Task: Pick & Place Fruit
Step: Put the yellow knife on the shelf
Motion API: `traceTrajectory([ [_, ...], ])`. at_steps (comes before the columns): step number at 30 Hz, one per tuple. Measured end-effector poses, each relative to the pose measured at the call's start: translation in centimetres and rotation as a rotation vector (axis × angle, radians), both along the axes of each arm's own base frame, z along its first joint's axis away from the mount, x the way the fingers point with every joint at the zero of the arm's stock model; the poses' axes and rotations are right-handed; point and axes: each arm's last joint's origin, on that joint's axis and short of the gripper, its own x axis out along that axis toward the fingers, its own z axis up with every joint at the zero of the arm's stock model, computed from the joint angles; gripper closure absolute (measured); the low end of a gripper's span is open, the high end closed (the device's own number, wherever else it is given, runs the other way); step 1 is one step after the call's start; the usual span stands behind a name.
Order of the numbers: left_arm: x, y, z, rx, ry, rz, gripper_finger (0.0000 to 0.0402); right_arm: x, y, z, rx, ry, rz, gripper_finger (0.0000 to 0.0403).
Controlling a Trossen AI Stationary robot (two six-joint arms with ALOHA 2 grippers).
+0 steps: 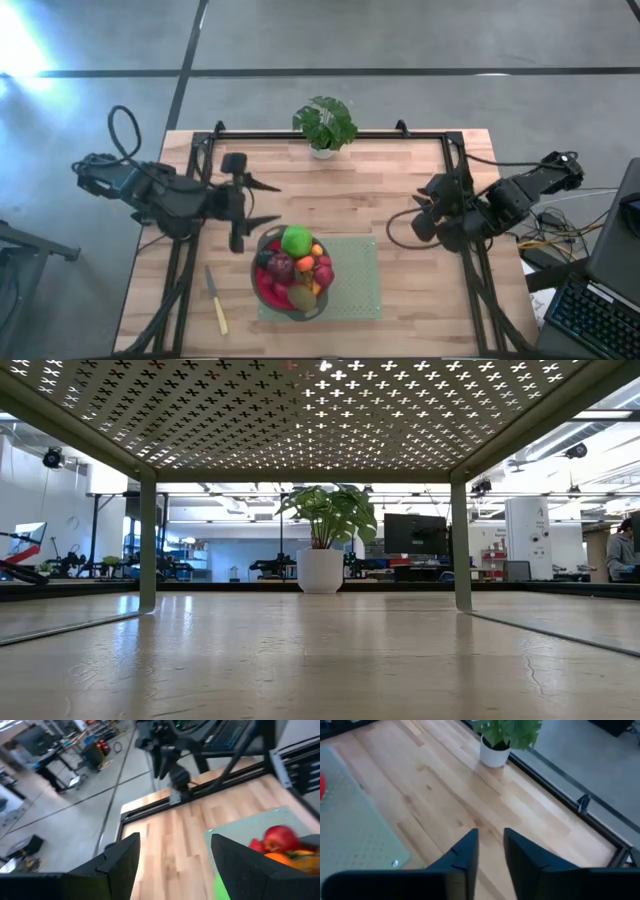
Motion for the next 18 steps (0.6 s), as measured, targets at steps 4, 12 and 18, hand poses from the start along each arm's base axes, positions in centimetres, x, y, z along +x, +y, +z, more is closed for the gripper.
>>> traceTrajectory([
  [4,-1.4,1.6,-0.9,-0.009,-0.016,0.049,0.0152,0.7,-0.9,0.2,-0.028,0.009,0.007,0.0361],
  [12,-5.3,3.1,-3.1,-0.163,-0.014,0.065,0.0152,0.2,-1.6,0.5,-0.002,0.035,0.028,0.0394],
  [18,-8.1,3.4,-4.1,-0.333,0.148,-0.054,0.0152,-0.7,-2.0,1.0,0.012,0.007,0.027,0.0394],
])
